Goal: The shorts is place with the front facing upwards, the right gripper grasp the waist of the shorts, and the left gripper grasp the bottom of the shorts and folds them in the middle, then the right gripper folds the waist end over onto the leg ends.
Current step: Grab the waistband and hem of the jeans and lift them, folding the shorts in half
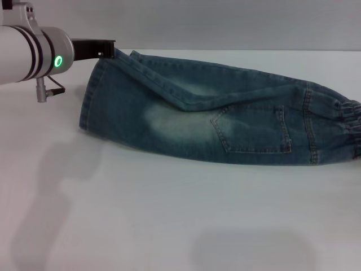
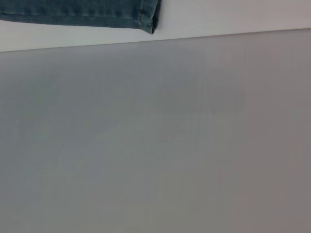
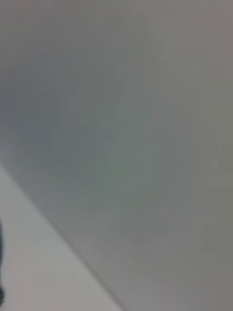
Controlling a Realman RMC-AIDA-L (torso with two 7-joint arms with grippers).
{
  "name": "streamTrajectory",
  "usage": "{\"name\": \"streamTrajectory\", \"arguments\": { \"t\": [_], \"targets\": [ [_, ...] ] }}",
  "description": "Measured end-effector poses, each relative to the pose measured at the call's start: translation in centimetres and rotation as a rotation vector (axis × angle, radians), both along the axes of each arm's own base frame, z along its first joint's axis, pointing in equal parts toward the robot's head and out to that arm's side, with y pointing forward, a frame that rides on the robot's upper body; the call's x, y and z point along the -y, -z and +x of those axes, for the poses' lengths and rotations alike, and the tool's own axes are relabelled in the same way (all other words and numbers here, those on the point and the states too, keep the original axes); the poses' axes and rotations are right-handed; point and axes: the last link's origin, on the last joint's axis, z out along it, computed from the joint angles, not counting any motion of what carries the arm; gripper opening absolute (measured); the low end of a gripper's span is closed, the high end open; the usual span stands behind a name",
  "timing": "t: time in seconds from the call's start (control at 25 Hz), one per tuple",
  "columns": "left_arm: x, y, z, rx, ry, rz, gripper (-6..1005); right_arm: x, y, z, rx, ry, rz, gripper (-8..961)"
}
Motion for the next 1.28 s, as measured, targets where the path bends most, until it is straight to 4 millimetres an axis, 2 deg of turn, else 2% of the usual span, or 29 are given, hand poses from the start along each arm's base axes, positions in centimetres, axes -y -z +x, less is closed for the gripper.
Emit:
{"name": "streamTrajectory", "arguments": {
  "t": [0.2, 0.4, 0.76, 0.96, 1.28],
  "targets": [
    [-0.1, 0.2, 0.4, 0.001, 0.011, -0.007, 18, -1.4, 1.3, 0.3, 0.046, 0.044, -0.114, 169],
    [-0.1, 0.2, 0.5, 0.008, 0.012, -0.012, 18, -2.3, 2.1, -0.3, 0.065, 0.033, -0.157, 400],
    [-0.1, 0.3, 0.7, 0.005, 0.02, -0.019, 18, -3.0, 2.2, -0.4, 0.047, 0.039, -0.156, 628],
    [-0.2, 0.4, 0.8, 0.004, 0.023, -0.021, 19, -3.5, 2.6, -0.7, 0.039, 0.033, -0.171, 717],
    [-0.2, 0.6, 1.2, -0.001, 0.034, -0.028, 18, -4.2, 4.0, -1.1, 0.021, 0.035, -0.219, 716]
  ]
}}
